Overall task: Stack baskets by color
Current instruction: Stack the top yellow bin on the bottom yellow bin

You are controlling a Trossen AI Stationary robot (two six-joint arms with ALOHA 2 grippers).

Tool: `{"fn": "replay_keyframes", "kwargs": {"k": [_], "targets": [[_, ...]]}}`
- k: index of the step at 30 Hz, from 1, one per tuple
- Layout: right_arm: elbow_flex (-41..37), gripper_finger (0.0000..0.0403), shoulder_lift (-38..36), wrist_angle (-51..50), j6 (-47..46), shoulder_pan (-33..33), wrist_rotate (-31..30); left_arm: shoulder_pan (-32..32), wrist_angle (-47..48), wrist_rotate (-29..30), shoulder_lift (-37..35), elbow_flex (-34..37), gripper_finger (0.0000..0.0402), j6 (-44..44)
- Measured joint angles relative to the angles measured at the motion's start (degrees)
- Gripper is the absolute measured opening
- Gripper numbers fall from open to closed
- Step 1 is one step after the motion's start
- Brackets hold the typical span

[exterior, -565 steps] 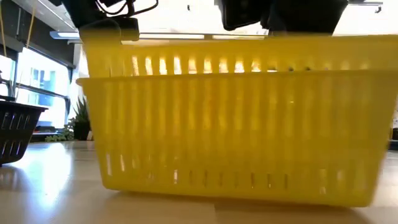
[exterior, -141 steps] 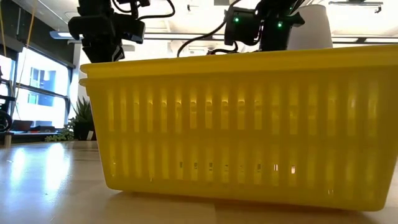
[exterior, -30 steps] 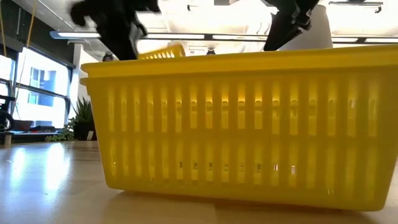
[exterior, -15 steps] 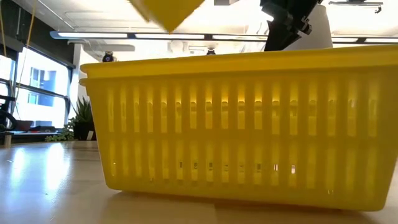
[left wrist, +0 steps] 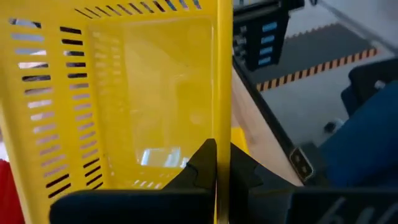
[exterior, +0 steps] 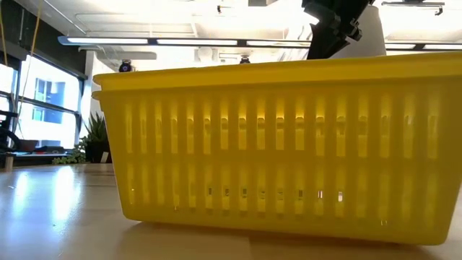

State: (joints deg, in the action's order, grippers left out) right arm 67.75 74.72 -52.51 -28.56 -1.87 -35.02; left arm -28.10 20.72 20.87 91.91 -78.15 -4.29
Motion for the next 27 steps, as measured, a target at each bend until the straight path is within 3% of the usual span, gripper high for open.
{"fn": "replay_keyframes", "kwargs": {"k": [6, 22, 27], "targets": [[0.00, 0.0122, 0.00, -0.14, -1.46, 0.00, 0.10, -1.24, 0.80, 4.69, 4.44, 0.00, 0.0000, -1.36], [0.00, 0.0122, -0.02, -1.69, -4.61, 0.00, 0.10, -1.99, -1.21, 1.22, 11.25, 0.00, 0.0000, -6.61], [0.00, 0.0122, -0.01, -1.69, -4.66, 0.00, 0.10, -1.90, 6.42, 2.18, 11.30, -4.41, 0.0000, -6.65]]}}
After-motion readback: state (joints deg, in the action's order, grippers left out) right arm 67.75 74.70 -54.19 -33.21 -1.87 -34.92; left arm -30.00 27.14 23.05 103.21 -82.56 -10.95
